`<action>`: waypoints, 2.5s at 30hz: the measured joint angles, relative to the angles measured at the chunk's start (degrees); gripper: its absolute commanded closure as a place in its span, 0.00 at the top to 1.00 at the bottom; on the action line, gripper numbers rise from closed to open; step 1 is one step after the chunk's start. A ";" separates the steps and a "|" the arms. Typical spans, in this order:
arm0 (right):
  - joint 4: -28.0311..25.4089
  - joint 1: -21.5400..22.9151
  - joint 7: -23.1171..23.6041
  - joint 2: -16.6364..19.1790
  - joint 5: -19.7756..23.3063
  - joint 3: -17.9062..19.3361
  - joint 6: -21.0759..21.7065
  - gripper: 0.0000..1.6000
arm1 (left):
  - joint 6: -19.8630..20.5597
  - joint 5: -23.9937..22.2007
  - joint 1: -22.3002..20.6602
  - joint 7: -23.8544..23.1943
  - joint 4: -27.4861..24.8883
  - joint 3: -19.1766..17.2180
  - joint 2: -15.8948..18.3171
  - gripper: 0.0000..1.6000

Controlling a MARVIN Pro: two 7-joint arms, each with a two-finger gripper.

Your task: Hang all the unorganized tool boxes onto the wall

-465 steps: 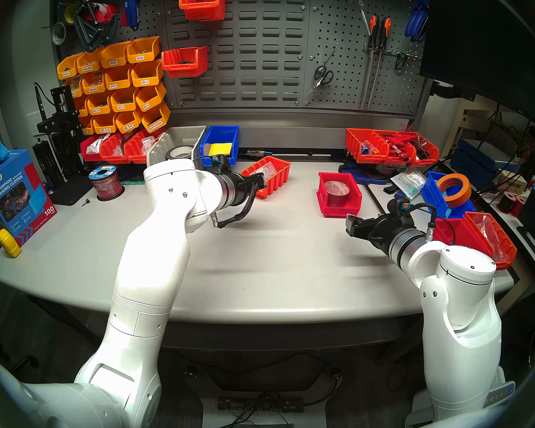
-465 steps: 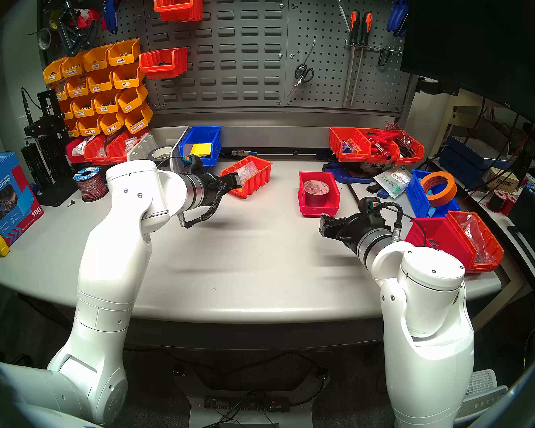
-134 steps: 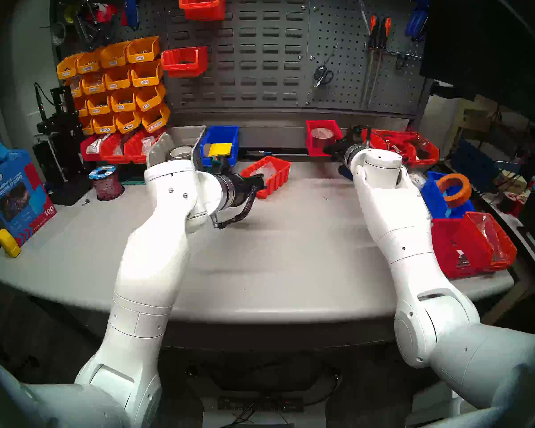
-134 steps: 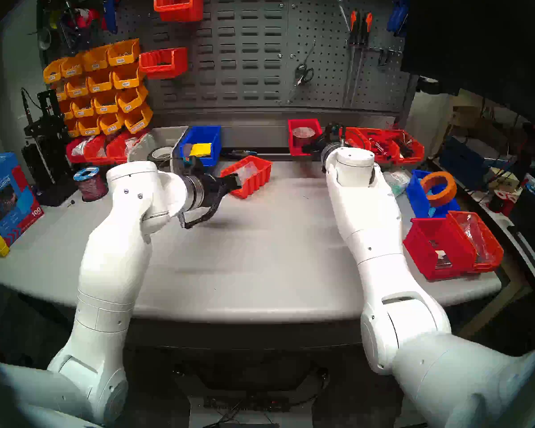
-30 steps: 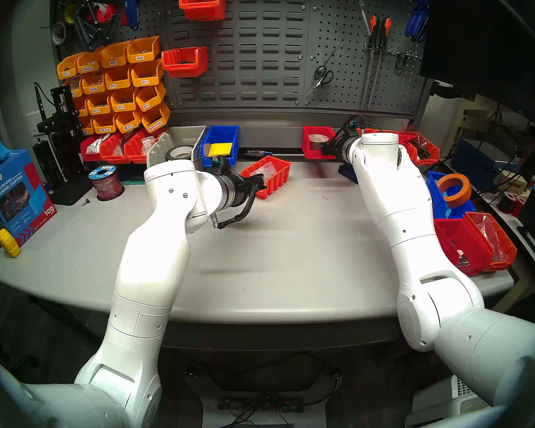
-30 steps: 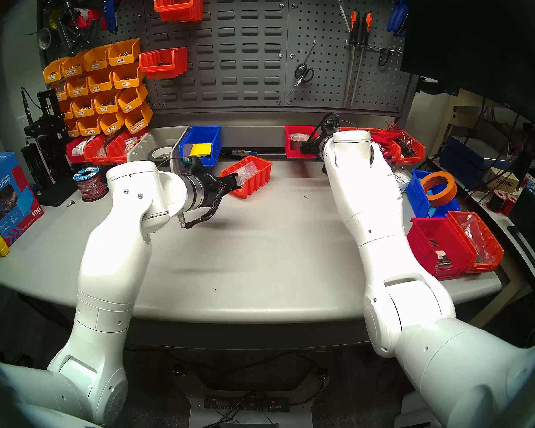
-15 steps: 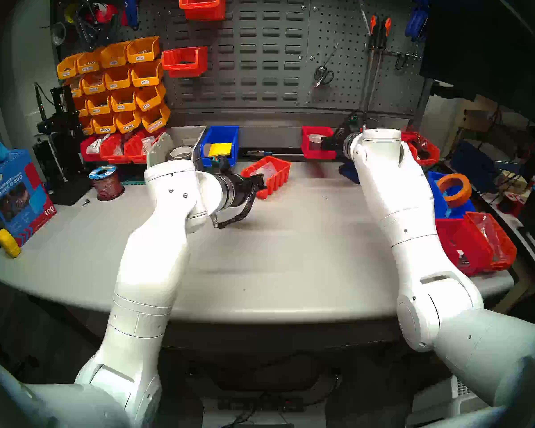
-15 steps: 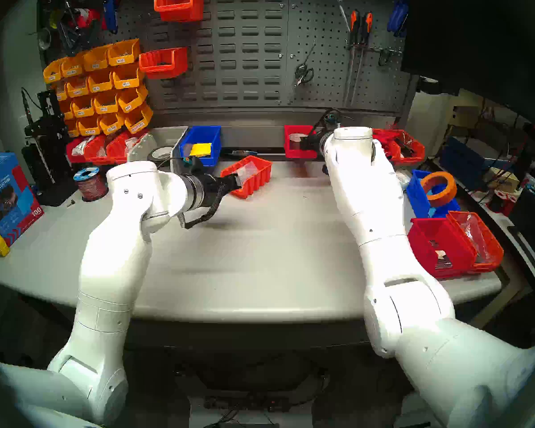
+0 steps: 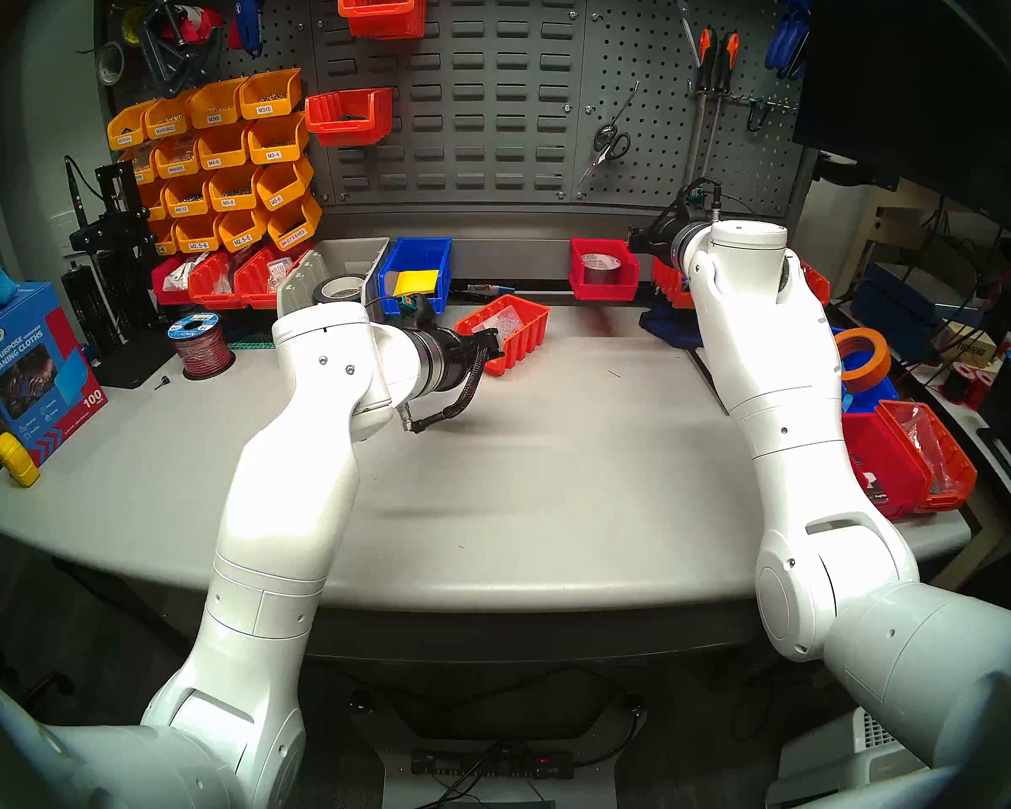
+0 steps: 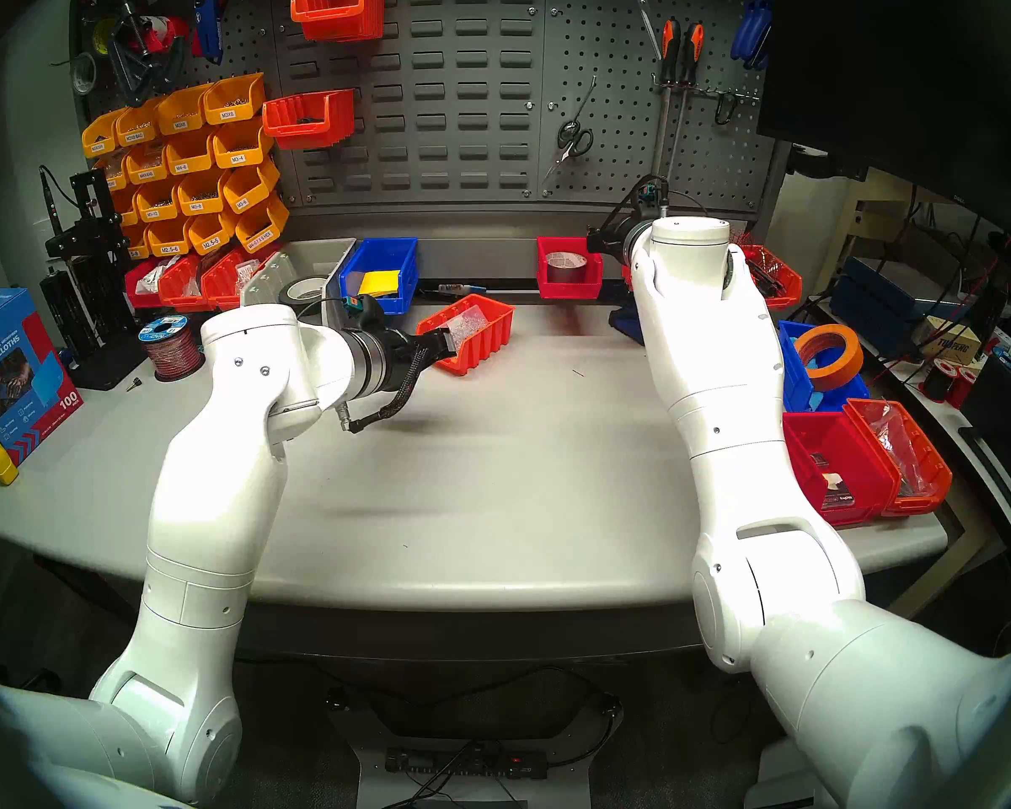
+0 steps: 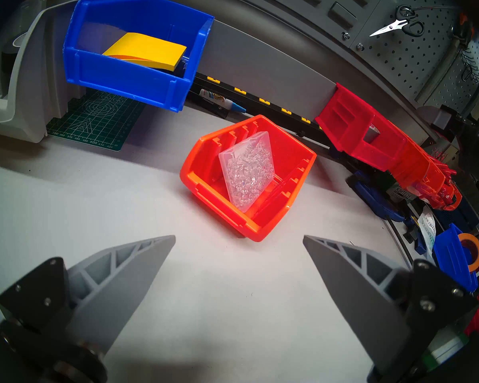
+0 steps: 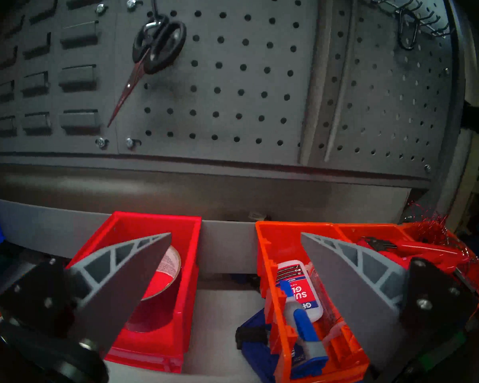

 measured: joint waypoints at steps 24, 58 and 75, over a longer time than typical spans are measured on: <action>-18.96 -11.08 -2.19 0.63 3.65 7.24 7.87 1.00 | 0.00 0.00 0.01 0.00 0.00 -0.01 -0.01 1.00; -26.83 -29.23 2.53 0.61 9.81 17.54 6.24 1.00 | 0.00 0.00 0.01 0.00 0.00 -0.02 -0.01 1.00; -26.27 -29.16 4.33 1.87 10.33 18.14 4.79 1.00 | 0.00 0.00 0.01 0.00 0.00 -0.02 -0.01 1.00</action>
